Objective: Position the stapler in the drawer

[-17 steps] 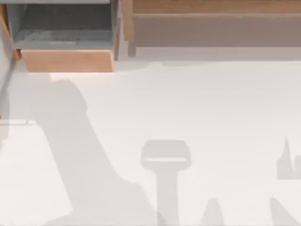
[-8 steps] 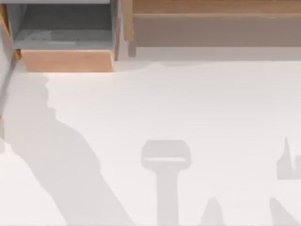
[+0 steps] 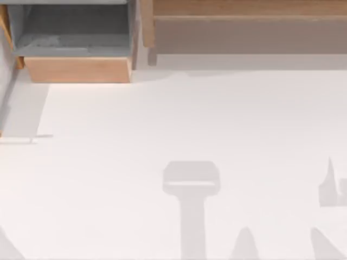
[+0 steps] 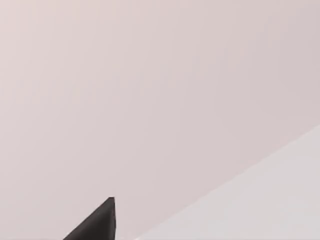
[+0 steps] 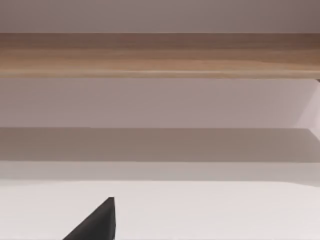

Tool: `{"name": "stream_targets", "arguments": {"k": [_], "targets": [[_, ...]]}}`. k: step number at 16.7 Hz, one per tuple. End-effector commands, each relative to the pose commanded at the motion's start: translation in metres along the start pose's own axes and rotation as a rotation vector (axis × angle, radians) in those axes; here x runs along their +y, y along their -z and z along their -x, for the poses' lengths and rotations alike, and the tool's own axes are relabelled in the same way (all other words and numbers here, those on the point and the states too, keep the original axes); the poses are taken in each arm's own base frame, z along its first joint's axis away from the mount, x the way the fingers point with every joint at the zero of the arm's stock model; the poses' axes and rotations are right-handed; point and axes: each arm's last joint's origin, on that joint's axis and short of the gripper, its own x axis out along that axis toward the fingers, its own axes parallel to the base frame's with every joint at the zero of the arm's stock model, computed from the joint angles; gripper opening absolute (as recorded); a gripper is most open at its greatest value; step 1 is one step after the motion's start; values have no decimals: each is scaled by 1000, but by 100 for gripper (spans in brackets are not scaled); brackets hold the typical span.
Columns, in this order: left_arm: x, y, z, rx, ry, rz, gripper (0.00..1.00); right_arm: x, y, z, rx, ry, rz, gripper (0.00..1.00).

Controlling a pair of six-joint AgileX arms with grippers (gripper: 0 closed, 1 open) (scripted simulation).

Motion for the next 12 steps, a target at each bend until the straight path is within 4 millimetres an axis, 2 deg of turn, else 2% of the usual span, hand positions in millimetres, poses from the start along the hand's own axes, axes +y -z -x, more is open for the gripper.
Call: {"name": "stream_targets", "arguments": {"k": [3,6,9,12], "targets": [[-35,33,1,-18,-103,-148,100,0,0,0,0,0,0,100],[-80,52,5,-59,-184,-272,100,0,0,0,0,0,0,100],[-123,56,13,-134,-258,-368,100,0,0,0,0,0,0,100],[-160,47,26,-241,-326,-439,100,0,0,0,0,0,0,100]]}}
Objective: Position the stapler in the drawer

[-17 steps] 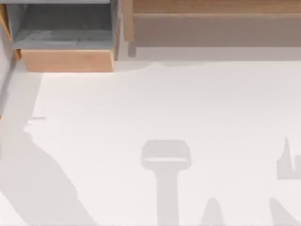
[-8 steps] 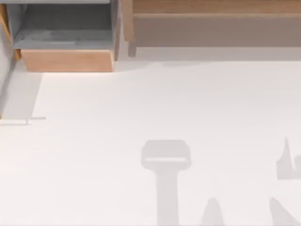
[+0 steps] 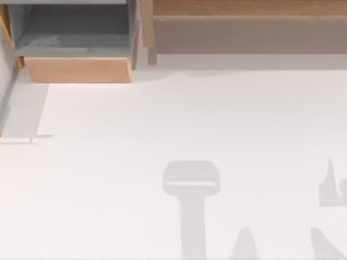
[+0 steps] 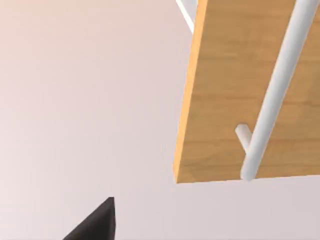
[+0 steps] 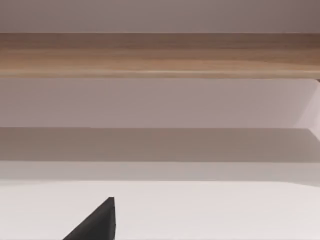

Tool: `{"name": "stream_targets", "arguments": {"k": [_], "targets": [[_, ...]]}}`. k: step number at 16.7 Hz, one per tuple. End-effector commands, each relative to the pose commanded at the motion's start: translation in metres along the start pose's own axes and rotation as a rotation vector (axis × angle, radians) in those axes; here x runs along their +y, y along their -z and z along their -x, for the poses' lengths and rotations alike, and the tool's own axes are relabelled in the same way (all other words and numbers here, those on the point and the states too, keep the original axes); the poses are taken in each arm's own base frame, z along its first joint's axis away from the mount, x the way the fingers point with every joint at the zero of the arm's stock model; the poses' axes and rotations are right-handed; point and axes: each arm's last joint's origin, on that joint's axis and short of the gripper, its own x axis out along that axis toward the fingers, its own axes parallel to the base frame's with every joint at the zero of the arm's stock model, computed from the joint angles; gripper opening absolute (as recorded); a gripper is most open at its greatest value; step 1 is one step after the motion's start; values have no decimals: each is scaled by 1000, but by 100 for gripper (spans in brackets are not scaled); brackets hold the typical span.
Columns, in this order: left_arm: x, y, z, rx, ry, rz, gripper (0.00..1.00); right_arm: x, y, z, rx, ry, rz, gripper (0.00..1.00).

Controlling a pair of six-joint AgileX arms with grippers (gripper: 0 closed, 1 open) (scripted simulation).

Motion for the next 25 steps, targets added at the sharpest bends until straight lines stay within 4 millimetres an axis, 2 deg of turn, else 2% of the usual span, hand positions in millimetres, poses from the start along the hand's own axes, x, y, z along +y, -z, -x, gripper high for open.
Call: {"name": "stream_targets", "arguments": {"k": [5,8,16,21,25], "targets": [[-16,-42,23,-185,-119,-52,100,0,0,0,0,0,0,100],[-17,-56,30,-260,-160,-63,100,0,0,0,0,0,0,100],[-17,-58,30,-271,-170,-65,100,0,0,0,0,0,0,100],[-14,-65,9,-275,-168,-64,100,0,0,0,0,0,0,100],[-13,-66,8,-275,-168,-64,100,0,0,0,0,0,0,100]]}}
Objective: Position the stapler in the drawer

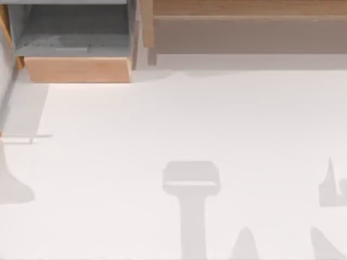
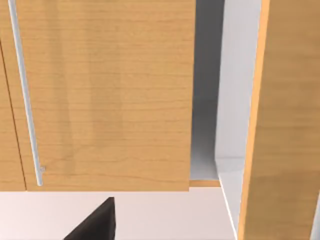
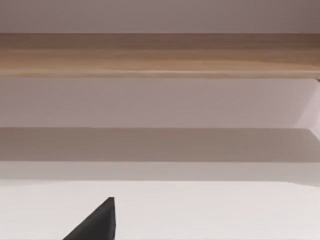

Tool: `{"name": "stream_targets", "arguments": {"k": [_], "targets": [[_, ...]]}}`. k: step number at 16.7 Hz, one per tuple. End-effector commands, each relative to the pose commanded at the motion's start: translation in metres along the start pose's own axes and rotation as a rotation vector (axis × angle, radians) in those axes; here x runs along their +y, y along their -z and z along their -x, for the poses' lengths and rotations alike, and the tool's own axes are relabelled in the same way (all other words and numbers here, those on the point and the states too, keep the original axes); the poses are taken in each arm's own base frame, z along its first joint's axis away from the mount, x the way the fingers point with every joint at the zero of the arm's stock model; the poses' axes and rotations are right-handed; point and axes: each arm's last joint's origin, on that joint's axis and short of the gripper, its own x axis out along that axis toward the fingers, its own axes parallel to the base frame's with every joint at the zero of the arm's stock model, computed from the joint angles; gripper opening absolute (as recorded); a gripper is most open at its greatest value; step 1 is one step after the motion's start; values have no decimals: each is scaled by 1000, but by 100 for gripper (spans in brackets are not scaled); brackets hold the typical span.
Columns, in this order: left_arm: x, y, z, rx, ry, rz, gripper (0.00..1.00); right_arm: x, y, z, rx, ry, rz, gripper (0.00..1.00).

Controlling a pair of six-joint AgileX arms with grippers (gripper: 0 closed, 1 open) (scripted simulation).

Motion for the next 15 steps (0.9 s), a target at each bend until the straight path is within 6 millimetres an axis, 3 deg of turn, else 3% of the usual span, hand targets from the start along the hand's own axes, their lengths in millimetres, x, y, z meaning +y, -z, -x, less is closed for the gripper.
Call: {"name": "stream_targets", "arguments": {"k": [13,15], "targets": [[0,0,0,0,0,0,2,0,0,0,0,0,0,100],[0,0,0,0,0,0,0,0,0,0,0,0,0,100]]}}
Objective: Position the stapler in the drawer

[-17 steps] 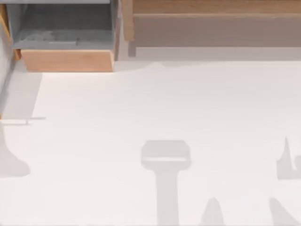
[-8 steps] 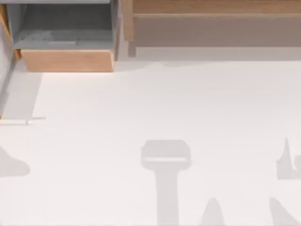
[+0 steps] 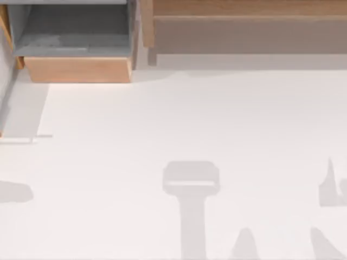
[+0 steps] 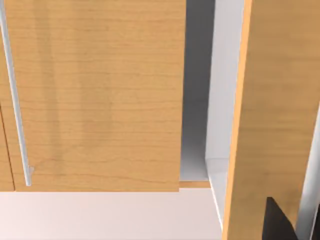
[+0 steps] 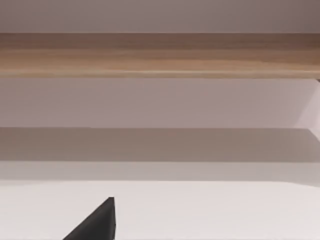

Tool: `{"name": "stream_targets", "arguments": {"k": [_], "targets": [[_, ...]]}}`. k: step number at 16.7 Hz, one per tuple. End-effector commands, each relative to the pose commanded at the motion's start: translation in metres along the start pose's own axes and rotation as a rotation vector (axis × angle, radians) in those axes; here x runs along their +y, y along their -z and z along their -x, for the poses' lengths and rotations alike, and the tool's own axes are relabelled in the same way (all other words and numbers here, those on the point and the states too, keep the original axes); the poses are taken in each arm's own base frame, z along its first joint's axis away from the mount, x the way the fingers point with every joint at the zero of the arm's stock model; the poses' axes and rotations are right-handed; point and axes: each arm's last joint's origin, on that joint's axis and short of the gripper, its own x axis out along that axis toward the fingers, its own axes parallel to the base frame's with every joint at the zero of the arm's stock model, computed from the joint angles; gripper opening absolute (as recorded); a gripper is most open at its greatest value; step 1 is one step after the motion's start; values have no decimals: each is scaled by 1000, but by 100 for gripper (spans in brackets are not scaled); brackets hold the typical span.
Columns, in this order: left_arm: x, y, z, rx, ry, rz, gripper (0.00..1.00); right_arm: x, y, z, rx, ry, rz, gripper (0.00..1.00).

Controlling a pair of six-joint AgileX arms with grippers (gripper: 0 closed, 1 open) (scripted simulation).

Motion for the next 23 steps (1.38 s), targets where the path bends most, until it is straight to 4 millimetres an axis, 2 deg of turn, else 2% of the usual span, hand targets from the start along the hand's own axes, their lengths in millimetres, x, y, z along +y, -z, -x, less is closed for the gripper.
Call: {"name": "stream_targets", "arguments": {"k": [8,10,16,23], "targets": [[-4,0,0,1,16,17,0,0,0,0,0,0,0,100],[-5,0,-10,-3,19,19,0,0,0,0,0,0,0,100],[-4,1,-58,2,16,17,0,0,0,0,0,0,0,100],[-6,0,-65,-2,24,22,0,0,0,0,0,0,0,100]]}}
